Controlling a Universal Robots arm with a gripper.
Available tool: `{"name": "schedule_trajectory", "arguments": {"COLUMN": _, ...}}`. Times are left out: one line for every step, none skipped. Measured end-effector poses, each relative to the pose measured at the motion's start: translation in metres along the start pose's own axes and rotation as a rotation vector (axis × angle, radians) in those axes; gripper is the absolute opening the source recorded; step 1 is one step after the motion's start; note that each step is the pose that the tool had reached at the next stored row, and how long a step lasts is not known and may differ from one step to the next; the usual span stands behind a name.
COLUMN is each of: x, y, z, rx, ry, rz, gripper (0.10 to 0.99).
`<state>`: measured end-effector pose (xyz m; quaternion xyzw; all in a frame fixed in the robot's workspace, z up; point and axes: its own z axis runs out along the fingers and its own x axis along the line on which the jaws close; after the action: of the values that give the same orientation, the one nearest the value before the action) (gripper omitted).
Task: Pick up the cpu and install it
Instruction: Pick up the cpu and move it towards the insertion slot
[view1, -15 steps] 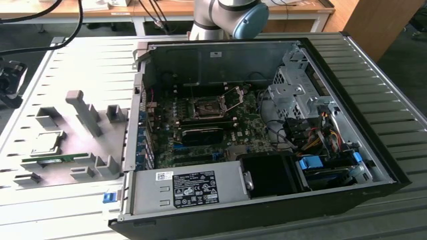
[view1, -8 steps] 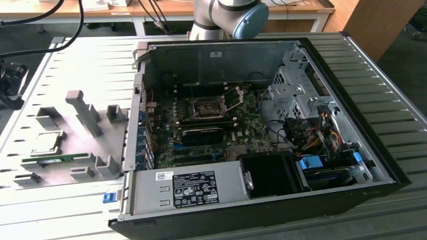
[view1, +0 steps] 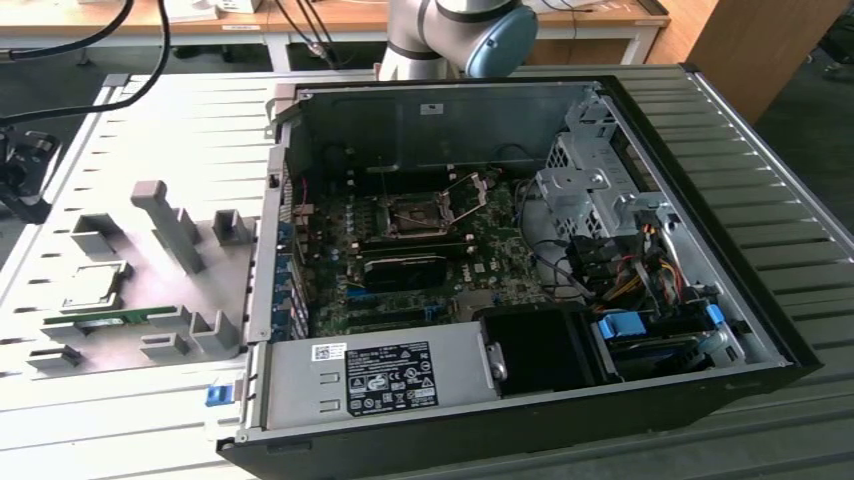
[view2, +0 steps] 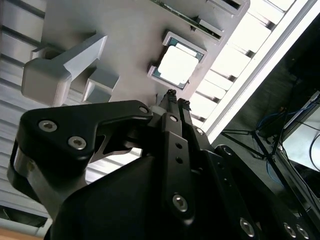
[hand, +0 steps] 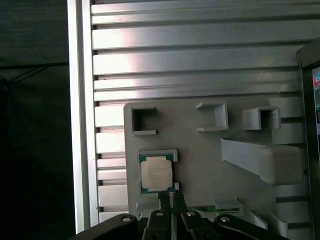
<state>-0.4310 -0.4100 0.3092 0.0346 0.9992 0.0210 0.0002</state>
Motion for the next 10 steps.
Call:
{"name": "schedule_trajectory", "arguments": {"x": 0.0, "y": -0.0001, "z": 0.0009, "rx": 0.0, "ry": 0.0014, "rz": 0.0, "gripper": 0.169}}
{"name": "schedule_trajectory", "arguments": {"x": 0.0, "y": -0.0003, "z": 0.002, "rx": 0.0, "ry": 0.0023, "rz": 0.0, "gripper": 0.231}}
{"name": "schedule_trajectory", "arguments": {"x": 0.0, "y": -0.0004, "z": 0.003, "rx": 0.0, "ry": 0.0032, "rz": 0.0, "gripper": 0.231}}
{"name": "schedule_trajectory", "arguments": {"x": 0.0, "y": -0.0006, "z": 0.004, "rx": 0.0, "ry": 0.0043, "rz": 0.0, "gripper": 0.29}}
{"name": "schedule_trajectory", "arguments": {"x": 0.0, "y": -0.0007, "z": 0.0051, "rx": 0.0, "ry": 0.0055, "rz": 0.0, "gripper": 0.349}}
{"name": "schedule_trajectory", "arguments": {"x": 0.0, "y": -0.0008, "z": 0.0062, "rx": 0.0, "ry": 0.0065, "rz": 0.0, "gripper": 0.349}}
{"name": "schedule_trajectory", "arguments": {"x": 0.0, "y": -0.0009, "z": 0.0073, "rx": 0.0, "ry": 0.0076, "rz": 0.0, "gripper": 0.408}}
{"name": "schedule_trajectory", "arguments": {"x": -0.0001, "y": -0.0011, "z": 0.0085, "rx": 0.001, "ry": 0.0087, "rz": 0.0, "gripper": 0.408}}
{"name": "schedule_trajectory", "arguments": {"x": -0.0001, "y": -0.0013, "z": 0.0097, "rx": 0.001, "ry": 0.0099, "rz": 0.0, "gripper": 0.467}}
{"name": "schedule_trajectory", "arguments": {"x": -0.0001, "y": -0.0015, "z": 0.0111, "rx": 0.001, "ry": 0.0113, "rz": 0.0, "gripper": 0.525}}
